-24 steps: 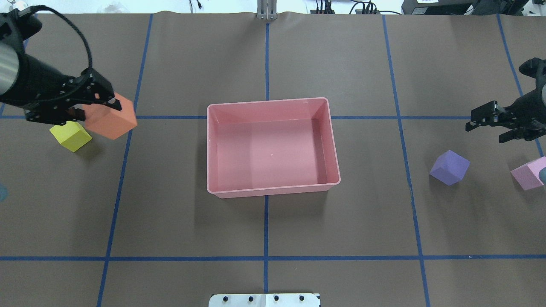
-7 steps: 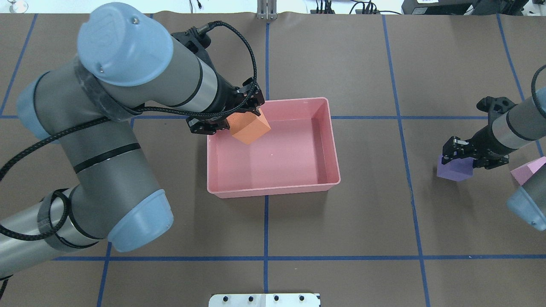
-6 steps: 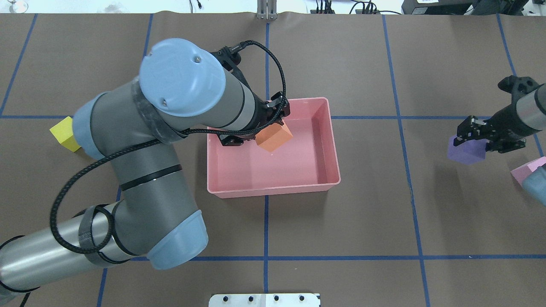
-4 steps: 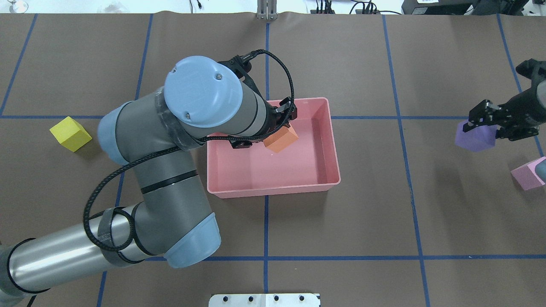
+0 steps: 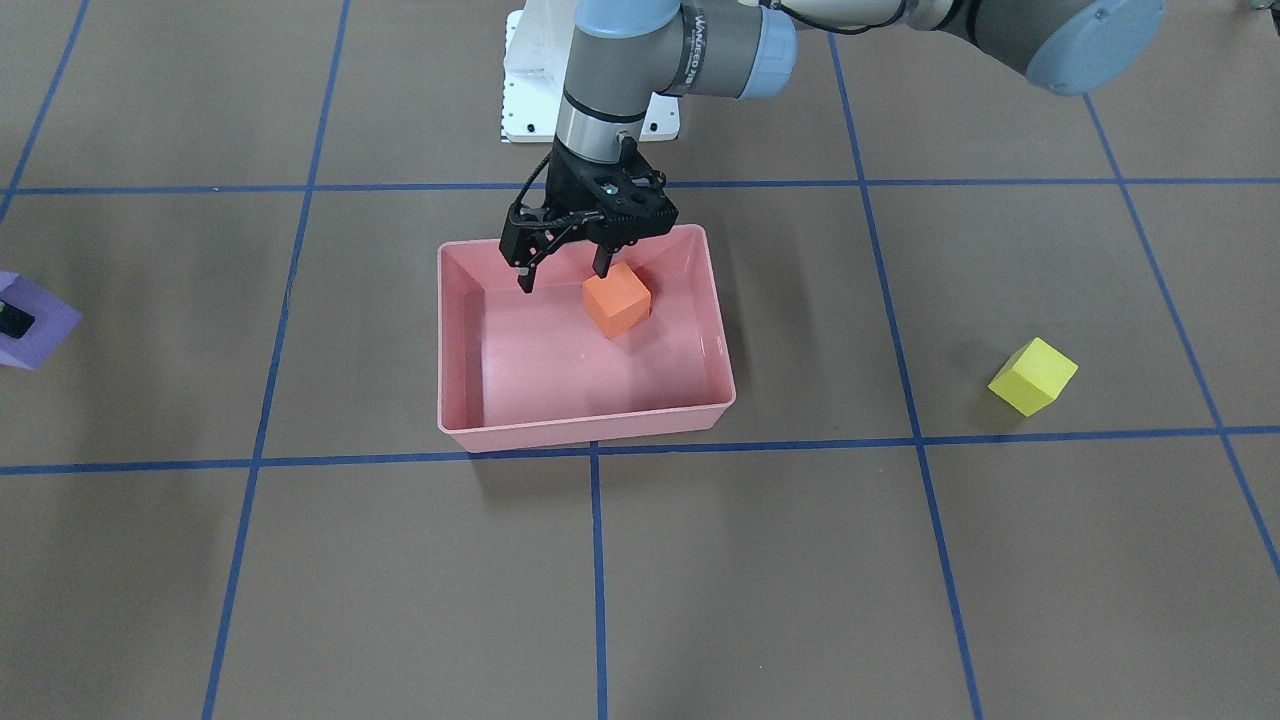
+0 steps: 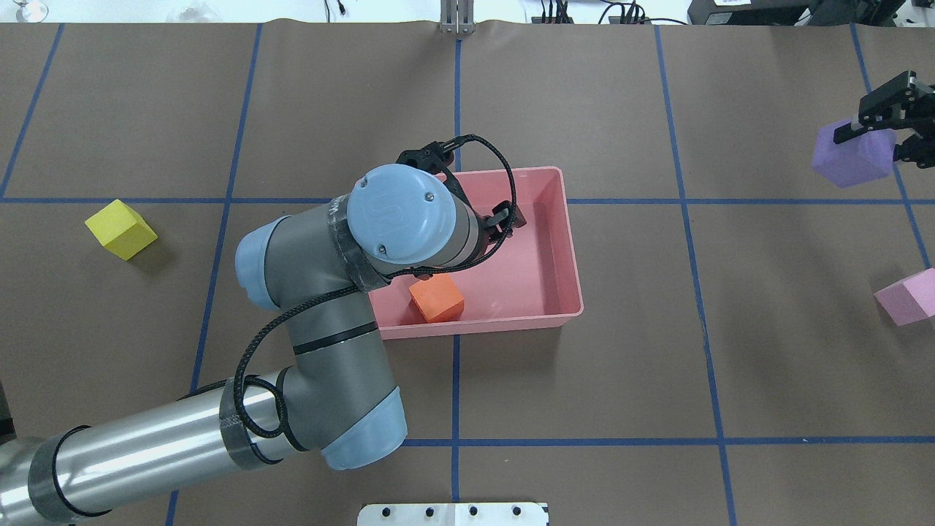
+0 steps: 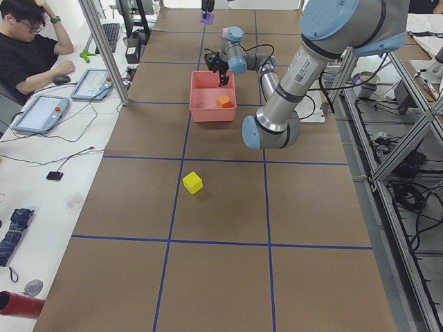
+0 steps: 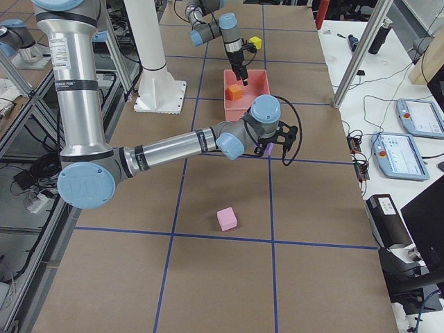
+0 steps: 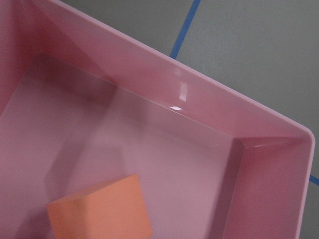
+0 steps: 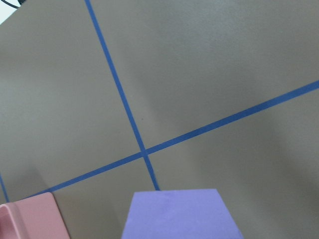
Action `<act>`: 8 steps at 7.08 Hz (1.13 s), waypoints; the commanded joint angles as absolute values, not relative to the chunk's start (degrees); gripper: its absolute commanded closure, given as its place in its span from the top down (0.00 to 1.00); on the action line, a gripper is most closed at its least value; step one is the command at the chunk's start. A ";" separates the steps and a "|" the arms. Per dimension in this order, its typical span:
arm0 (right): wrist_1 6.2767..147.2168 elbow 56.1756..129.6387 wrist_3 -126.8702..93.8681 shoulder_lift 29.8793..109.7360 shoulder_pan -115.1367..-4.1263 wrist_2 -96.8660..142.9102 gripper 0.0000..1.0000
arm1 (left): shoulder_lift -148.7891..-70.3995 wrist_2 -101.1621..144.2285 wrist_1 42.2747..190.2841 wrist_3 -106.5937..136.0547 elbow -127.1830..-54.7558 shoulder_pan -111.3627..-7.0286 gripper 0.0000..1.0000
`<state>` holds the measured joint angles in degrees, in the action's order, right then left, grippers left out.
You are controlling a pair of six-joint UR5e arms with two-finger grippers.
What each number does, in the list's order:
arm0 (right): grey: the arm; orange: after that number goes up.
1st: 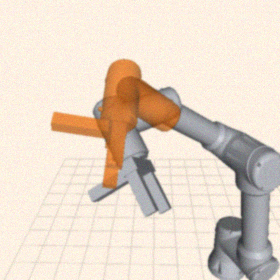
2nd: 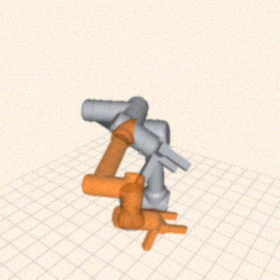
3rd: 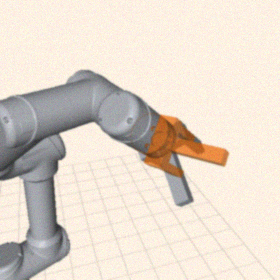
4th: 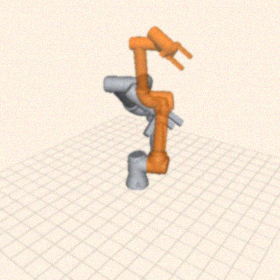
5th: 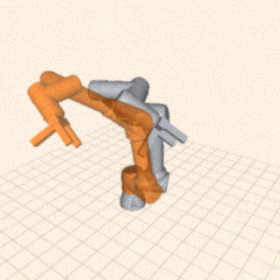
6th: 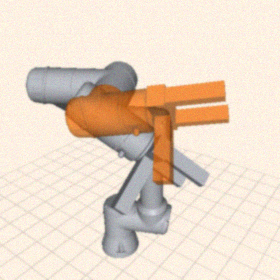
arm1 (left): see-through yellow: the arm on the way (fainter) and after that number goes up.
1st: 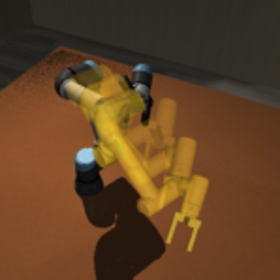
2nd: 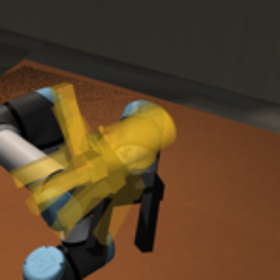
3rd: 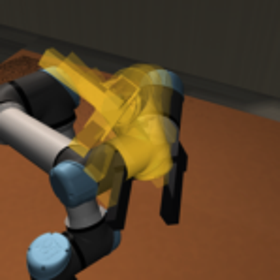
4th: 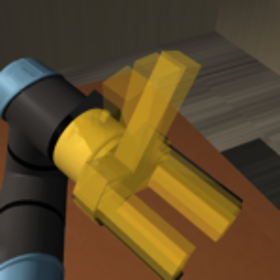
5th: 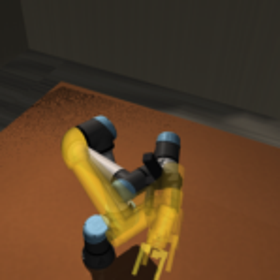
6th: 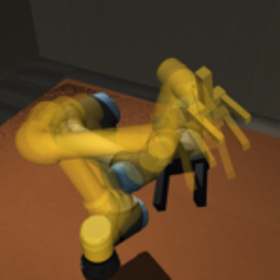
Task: Place blocks into pink bin with both arms
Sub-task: 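Release the orange cube into the bin while the right gripper lifts the purple cube, then lower the purple cube into the bin while the left gripper reaches the yellow cube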
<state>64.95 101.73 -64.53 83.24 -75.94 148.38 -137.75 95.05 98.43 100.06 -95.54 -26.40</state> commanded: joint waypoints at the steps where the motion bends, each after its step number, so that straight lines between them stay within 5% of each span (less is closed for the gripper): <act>1: 65.48 101.86 -65.48 77.02 -74.37 150.29 0.00 | -137.55 99.36 85.87 93.66 -104.98 -31.25 1.00; 5: 69.16 102.22 -75.49 61.99 -56.74 138.49 0.00 | -126.95 118.09 81.65 67.40 -107.49 -51.64 1.00; 8: 69.08 102.92 -80.42 58.28 -40.82 119.93 0.00 | -116.22 119.44 82.35 46.04 -107.93 -61.23 1.00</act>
<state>69.08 102.87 -79.61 59.55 -46.60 126.63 -120.32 119.07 82.12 55.14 -107.91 -57.04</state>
